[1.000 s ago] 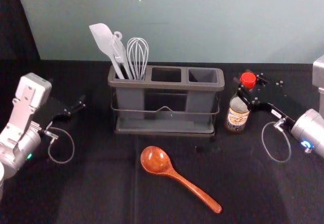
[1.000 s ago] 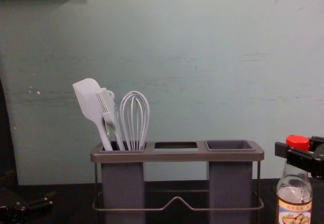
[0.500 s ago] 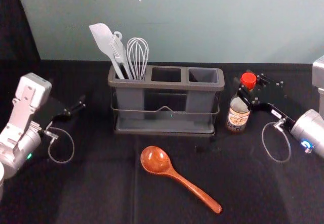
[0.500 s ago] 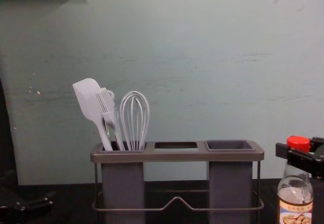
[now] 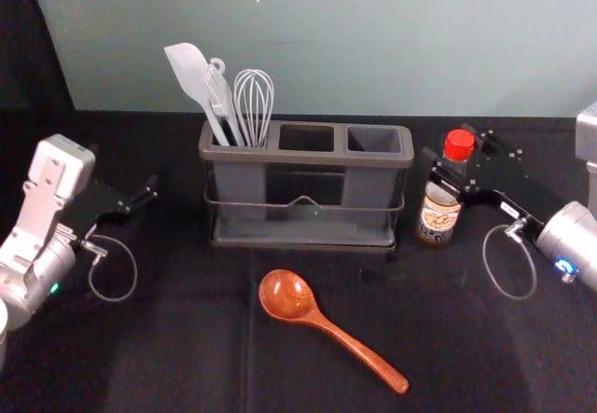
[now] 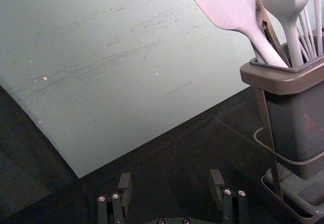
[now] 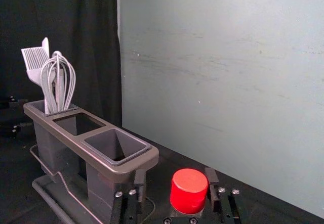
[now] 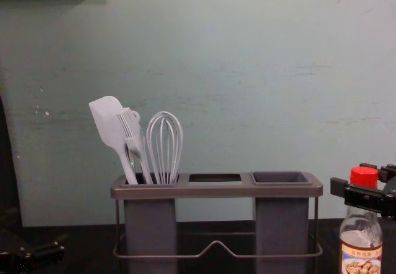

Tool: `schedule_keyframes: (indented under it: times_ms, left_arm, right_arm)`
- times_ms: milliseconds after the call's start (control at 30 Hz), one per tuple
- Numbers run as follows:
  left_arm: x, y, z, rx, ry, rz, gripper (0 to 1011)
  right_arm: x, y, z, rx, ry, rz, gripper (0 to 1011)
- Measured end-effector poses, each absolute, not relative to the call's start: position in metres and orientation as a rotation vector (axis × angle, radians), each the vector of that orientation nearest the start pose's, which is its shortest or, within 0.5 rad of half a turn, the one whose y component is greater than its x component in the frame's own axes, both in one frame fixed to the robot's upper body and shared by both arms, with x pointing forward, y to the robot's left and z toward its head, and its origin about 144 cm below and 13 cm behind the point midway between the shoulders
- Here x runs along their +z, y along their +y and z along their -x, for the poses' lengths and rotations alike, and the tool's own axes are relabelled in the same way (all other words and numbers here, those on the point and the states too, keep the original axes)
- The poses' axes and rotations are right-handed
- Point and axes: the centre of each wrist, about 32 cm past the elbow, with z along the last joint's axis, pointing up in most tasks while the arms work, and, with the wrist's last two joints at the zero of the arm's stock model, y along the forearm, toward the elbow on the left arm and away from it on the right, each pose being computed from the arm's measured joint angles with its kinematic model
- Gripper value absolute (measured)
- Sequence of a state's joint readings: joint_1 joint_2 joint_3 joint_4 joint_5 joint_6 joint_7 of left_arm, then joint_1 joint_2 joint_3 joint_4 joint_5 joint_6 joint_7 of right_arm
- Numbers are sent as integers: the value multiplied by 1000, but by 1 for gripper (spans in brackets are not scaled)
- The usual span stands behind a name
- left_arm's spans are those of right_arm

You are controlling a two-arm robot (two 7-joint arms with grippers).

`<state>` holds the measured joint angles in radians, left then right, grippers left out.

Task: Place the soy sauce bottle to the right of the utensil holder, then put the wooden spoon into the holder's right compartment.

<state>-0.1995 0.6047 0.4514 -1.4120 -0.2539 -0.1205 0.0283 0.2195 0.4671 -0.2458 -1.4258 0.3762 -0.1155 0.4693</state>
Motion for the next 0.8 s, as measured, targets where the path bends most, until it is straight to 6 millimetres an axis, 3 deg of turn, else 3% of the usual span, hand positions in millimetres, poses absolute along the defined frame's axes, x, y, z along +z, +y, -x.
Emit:
schedule_keyframes:
  times_ms: [67,300,800]
  left_arm:
    - [1140,310,-489,1248,-285,-304,1005]
    - [1140,310,-489,1248,-285,-304,1005]
    - [1140,310,-489,1248,-285,-304,1005]
  right_arm:
    - [1176,-312,-512,-940,-153,48,829]
    - [1175,-312,-512,-940,-153,48,1002]
    - [1178,-313,-510,-952,-174,50,1004]
